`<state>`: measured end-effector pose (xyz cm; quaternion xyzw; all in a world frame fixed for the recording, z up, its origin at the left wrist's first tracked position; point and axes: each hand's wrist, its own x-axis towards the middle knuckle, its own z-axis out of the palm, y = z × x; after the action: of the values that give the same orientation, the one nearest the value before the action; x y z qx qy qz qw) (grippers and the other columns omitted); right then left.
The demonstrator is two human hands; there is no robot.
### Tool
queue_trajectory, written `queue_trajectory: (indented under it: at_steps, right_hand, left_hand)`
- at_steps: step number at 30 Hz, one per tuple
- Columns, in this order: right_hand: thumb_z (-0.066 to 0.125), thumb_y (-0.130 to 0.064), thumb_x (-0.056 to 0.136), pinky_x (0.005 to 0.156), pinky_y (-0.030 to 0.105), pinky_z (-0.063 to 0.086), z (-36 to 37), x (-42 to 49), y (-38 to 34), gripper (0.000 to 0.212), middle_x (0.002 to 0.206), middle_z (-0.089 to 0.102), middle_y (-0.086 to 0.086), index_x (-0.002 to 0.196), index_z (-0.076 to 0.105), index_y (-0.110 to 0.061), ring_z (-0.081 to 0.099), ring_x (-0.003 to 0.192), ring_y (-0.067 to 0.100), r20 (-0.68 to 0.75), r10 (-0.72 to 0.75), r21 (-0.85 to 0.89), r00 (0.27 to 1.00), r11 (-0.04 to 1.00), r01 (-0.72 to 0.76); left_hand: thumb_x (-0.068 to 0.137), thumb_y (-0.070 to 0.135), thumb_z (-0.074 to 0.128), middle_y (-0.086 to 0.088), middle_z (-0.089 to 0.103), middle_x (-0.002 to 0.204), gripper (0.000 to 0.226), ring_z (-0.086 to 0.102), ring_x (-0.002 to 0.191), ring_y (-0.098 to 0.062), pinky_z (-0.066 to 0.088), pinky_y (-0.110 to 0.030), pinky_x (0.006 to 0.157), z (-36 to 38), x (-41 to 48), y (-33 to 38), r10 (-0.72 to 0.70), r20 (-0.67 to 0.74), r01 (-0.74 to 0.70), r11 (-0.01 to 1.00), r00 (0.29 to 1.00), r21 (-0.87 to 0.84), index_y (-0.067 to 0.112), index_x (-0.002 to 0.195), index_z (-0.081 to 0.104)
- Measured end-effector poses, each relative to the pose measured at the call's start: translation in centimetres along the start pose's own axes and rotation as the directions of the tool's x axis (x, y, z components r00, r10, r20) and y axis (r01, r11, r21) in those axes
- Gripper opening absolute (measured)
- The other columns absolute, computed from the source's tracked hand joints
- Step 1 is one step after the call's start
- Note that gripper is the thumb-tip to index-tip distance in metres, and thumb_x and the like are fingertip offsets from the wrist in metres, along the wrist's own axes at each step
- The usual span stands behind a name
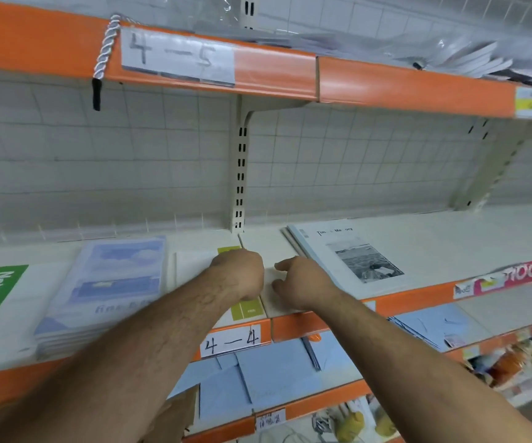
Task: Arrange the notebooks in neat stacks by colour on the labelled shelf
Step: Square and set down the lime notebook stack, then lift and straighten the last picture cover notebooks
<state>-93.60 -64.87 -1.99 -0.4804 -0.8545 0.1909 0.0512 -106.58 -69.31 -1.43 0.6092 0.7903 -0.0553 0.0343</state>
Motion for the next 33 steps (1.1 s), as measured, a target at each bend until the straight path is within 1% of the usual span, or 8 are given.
queue_trajectory:
  at_steps: [7, 13, 16, 19, 22, 25, 29, 33]
  right_hand:
    - [0.056, -0.027, 0.094, 0.108, 0.028, 0.04, -2.0, -0.3, 4.4, 0.049, 0.147, 0.052, 0.001, 0.143, 0.052, -0.019, 0.05, 0.132, 0.019, -0.032, -0.031, 0.042, 0.999, 0.999, 0.032]
    - [0.055, -0.025, 0.095, 0.103, 0.03, 0.043, -5.0, 0.6, 9.6, 0.042, 0.138, 0.06, 0.005, 0.136, 0.059, -0.016, 0.054, 0.127, 0.023, -0.081, -0.134, 0.044, 0.988, 0.989, 0.138]
    - [0.056, -0.027, 0.094, 0.104, 0.031, 0.044, -7.0, 2.2, 13.4, 0.043, 0.137, 0.061, 0.005, 0.135, 0.06, -0.017, 0.054, 0.127, 0.024, -0.119, -0.131, 0.009, 0.984, 0.991, 0.133]
    - [0.057, -0.022, 0.088, 0.093, 0.034, 0.05, -8.4, 3.9, 16.9, 0.036, 0.122, 0.067, 0.009, 0.122, 0.065, -0.011, 0.059, 0.116, 0.029, -0.161, -0.022, 0.033, 0.987, 0.999, 0.028]
    - [0.055, -0.019, 0.083, 0.078, 0.029, 0.049, -9.5, 6.2, 20.5, 0.022, 0.11, 0.067, 0.01, 0.102, 0.062, -0.009, 0.06, 0.101, 0.03, -0.107, 0.08, 0.106, 0.991, 0.992, -0.069]
    - [0.059, -0.016, 0.082, 0.054, 0.025, 0.036, -9.7, 7.5, 21.7, 0.016, 0.075, 0.059, 0.005, 0.071, 0.051, -0.01, 0.054, 0.075, 0.026, -0.062, 0.126, 0.194, 0.99, 0.975, -0.112]
    - [0.061, -0.016, 0.081, 0.047, 0.025, 0.029, -9.8, 8.4, 22.5, 0.029, 0.059, 0.044, 0.0, 0.06, 0.043, -0.013, 0.043, 0.054, 0.016, -0.013, 0.13, 0.28, 0.991, 0.952, -0.121]
    - [0.062, -0.018, 0.079, 0.048, 0.024, 0.03, -9.8, 8.9, 22.6, 0.025, 0.06, 0.046, -0.001, 0.062, 0.044, -0.014, 0.044, 0.054, 0.016, 0.005, 0.117, 0.319, 0.993, 0.941, -0.113]
  left_hand:
    - [0.088, 0.008, 0.049, -0.005, 0.064, 0.106, 0.026, 0.061, 0.095, -0.022, 0.055, -0.034, 0.079, 0.8, 2.5, 5.0, 0.044, 0.005, -0.044, 0.998, 0.999, 0.046, 0.014, 0.109, 0.063]
    - [0.087, 0.008, 0.049, -0.004, 0.063, 0.117, 0.035, 0.059, 0.107, -0.024, 0.045, -0.032, 0.08, 0.7, 5.4, 10.1, 0.024, -0.05, -0.02, 0.997, 0.998, 0.078, 0.019, 0.118, 0.061]
    - [0.09, 0.011, 0.048, -0.005, 0.064, 0.117, 0.03, 0.06, 0.104, -0.024, 0.051, -0.033, 0.082, 0.2, 6.9, 12.4, -0.066, -0.029, 0.066, 0.998, 0.997, -0.017, 0.017, 0.116, 0.061]
    - [0.095, 0.012, 0.046, -0.01, 0.062, 0.118, 0.021, 0.06, 0.105, -0.027, 0.05, -0.031, 0.082, 0.0, 7.8, 14.2, -0.166, 0.006, 0.162, 0.947, 0.986, -0.276, 0.006, 0.11, 0.059]
    - [0.096, 0.013, 0.046, -0.015, 0.06, 0.118, 0.025, 0.059, 0.108, -0.03, 0.046, -0.028, 0.078, -0.7, 8.9, 16.2, -0.352, 0.042, 0.303, 0.731, 0.935, -0.612, 0.001, 0.117, 0.056]
    - [0.09, 0.013, 0.054, -0.015, 0.063, 0.113, 0.028, 0.064, 0.101, -0.032, 0.054, -0.037, 0.084, -1.2, 9.6, 16.2, -0.45, 0.128, 0.336, 0.421, 0.884, -0.843, 0.002, 0.116, 0.057]
    - [0.086, 0.013, 0.058, -0.016, 0.066, 0.108, 0.021, 0.067, 0.097, -0.033, 0.056, -0.047, 0.092, -1.5, 9.7, 16.6, -0.52, 0.237, 0.339, 0.109, 0.82, -0.934, 0.004, 0.105, 0.056]
    - [0.088, 0.012, 0.062, -0.017, 0.066, 0.108, 0.027, 0.067, 0.095, -0.033, 0.056, -0.044, 0.087, -1.8, 10.1, 16.1, -0.526, 0.306, 0.337, -0.037, 0.793, -0.941, 0.004, 0.113, 0.055]
